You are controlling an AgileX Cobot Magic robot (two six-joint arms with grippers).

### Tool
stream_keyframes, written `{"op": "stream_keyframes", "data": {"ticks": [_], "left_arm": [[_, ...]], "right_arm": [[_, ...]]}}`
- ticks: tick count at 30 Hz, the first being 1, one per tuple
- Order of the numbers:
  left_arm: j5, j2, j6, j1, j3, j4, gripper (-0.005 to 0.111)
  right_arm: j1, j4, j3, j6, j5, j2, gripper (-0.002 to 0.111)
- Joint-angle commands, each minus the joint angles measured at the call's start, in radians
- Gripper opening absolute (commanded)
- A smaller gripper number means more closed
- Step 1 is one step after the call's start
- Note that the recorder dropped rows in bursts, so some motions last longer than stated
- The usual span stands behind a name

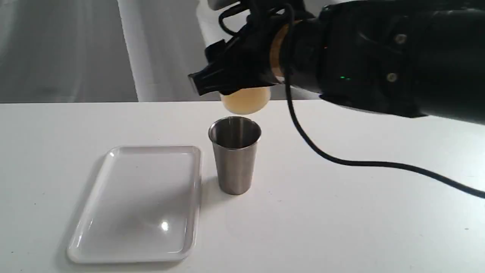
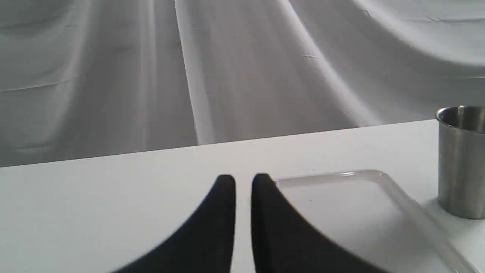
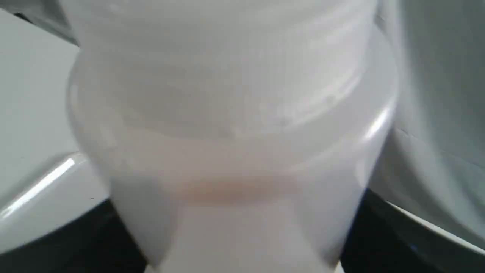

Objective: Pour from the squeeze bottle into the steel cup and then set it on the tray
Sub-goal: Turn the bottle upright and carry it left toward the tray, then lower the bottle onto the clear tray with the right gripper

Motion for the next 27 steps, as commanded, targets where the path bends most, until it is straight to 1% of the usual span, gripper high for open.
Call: {"op": "stream_keyframes", "data": {"ticks": [1, 6, 11, 16, 22, 27], "left_arm": [[-0.002, -0.005, -0.003, -0.005, 0.004, 0.003, 0.008], [-0.002, -0.005, -0.003, -0.005, 0.004, 0.003, 0.008], [-0.002, -0.005, -0.003, -0.005, 0.004, 0.003, 0.008], [-0.002, -0.005, -0.005, -0.005, 0.004, 0.003, 0.008], [-0.002, -0.005, -0.005, -0.005, 0.004, 0.003, 0.008], [-0.002, -0.005, -0.003, -0.005, 0.004, 0.003, 0.008]], "right_arm": [[0.001, 0.048, -0.052, -0.057, -0.098, 0.046, 0.03], [0.001, 0.151, -0.13, -0.148, -0.225, 0.151, 0.03], [0.002, 0.192, -0.189, -0.194, -0.321, 0.231, 0.03], [0.002, 0.196, -0.23, -0.194, -0.342, 0.298, 0.03], [0.002, 0.19, -0.241, -0.194, -0.454, 0.35, 0.03], [0.002, 0.19, -0.241, -0.209, -0.452, 0.373, 0.03]]}}
